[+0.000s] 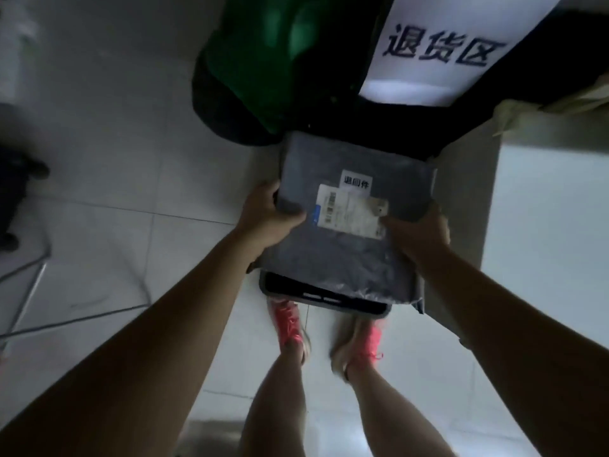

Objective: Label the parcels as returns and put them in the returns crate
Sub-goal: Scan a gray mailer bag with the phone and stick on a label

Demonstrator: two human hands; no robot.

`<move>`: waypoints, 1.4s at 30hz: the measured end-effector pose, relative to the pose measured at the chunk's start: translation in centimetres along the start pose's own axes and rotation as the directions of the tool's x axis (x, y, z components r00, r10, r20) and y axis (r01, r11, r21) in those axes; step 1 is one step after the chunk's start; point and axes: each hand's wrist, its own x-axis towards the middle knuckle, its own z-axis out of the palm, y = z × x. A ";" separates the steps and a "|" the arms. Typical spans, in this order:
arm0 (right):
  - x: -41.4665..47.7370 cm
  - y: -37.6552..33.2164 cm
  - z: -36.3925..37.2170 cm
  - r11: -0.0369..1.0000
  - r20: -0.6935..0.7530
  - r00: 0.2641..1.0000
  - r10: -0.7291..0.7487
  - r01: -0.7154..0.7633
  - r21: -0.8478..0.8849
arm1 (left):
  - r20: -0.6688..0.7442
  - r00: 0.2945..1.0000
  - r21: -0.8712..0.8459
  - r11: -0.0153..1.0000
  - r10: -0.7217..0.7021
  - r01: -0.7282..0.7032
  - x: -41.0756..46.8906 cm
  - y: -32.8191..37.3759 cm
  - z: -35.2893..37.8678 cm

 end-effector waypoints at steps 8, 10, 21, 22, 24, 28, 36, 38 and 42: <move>17.6 4.1 11.2 0.990 0.005 0.997 -0.076 0.074 0.121 | 0.016 1.000 0.020 1.000 0.018 -0.018 18.2 -8.0 8.2; 21.0 5.4 13.7 0.987 -0.005 0.994 -0.112 0.112 0.113 | -0.010 0.998 0.078 0.995 0.057 -0.056 21.5 -9.9 10.2; 25.9 8.5 17.8 0.949 -0.045 0.968 -0.245 0.230 -0.215 | -0.101 0.993 0.313 0.950 0.062 -0.027 25.0 -14.6 15.8; 25.4 8.0 17.2 0.933 -0.032 0.969 -0.244 0.225 -0.282 | -0.085 0.994 0.375 0.926 0.073 -0.036 24.2 -13.8 15.5; 23.2 6.6 15.3 0.849 0.017 0.968 -0.251 0.229 -0.476 | -0.031 0.993 0.523 0.848 0.116 -0.083 22.6 -11.9 14.5; 17.7 3.5 11.0 0.550 0.183 0.863 -0.471 0.449 -0.704 | 0.069 0.957 0.685 0.683 0.283 -0.251 18.3 -6.2 11.5; 6.5 -3.4 0.1 0.634 0.197 0.861 -0.469 0.484 -0.603 | 0.188 0.897 0.842 0.404 0.400 -0.357 6.4 8.0 4.5; 3.4 -4.8 -3.3 0.643 0.188 0.860 -0.474 0.484 -0.594 | 0.190 0.890 0.866 0.356 0.415 -0.352 3.1 10.8 2.7; -3.2 -7.0 -10.4 0.627 0.159 0.835 -0.527 0.508 -0.591 | 0.187 0.871 0.907 0.262 0.454 -0.331 -4.6 16.0 0.0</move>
